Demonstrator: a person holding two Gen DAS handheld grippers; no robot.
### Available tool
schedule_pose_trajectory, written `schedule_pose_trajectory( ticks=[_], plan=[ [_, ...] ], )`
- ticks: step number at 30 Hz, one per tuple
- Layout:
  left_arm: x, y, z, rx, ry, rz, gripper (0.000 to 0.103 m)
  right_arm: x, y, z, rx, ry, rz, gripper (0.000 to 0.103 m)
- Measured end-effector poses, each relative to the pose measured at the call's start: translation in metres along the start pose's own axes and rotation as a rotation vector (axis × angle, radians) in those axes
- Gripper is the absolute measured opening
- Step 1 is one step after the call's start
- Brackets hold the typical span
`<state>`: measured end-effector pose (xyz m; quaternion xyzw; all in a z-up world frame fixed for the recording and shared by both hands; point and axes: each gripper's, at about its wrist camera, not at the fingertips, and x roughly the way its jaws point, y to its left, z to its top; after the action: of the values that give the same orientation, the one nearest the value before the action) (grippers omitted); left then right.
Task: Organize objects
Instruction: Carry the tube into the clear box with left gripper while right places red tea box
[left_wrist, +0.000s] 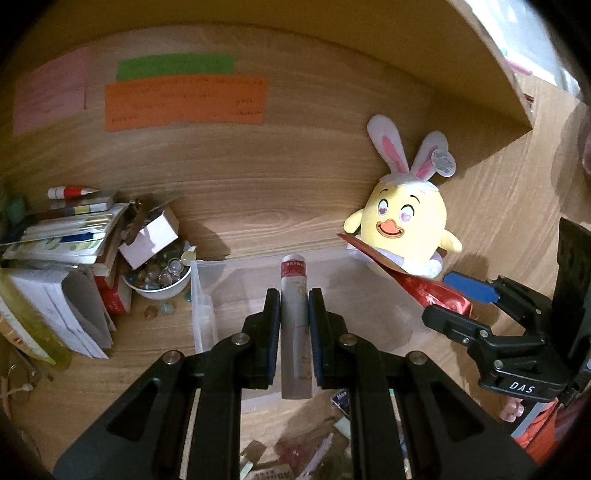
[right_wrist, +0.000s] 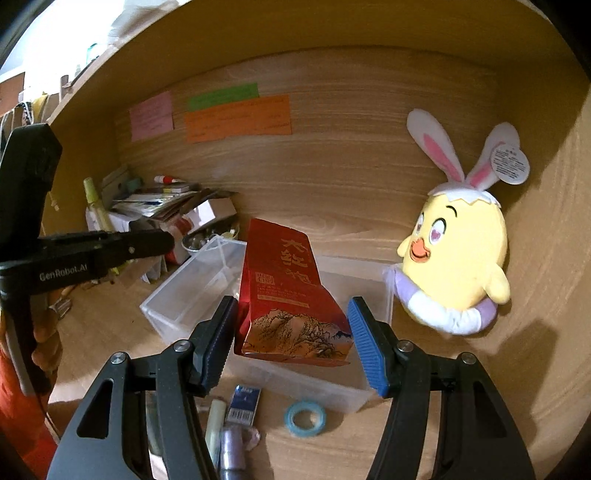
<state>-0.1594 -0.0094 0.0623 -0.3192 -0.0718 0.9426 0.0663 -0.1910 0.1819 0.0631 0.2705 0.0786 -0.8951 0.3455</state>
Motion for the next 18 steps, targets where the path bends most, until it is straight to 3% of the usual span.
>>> schedule_pose_trajectory(
  ticks=[7,18],
  plan=[
    [0.030,0.008,0.001,-0.022,0.068,-0.011,0.014,0.027,-0.004,0.010,-0.006,0.032,-0.015,0.058],
    [0.086,0.026,-0.011,-0.059,0.237,-0.032,0.014,0.079,-0.010,-0.003,-0.007,0.136,-0.036,0.058]
  ],
)
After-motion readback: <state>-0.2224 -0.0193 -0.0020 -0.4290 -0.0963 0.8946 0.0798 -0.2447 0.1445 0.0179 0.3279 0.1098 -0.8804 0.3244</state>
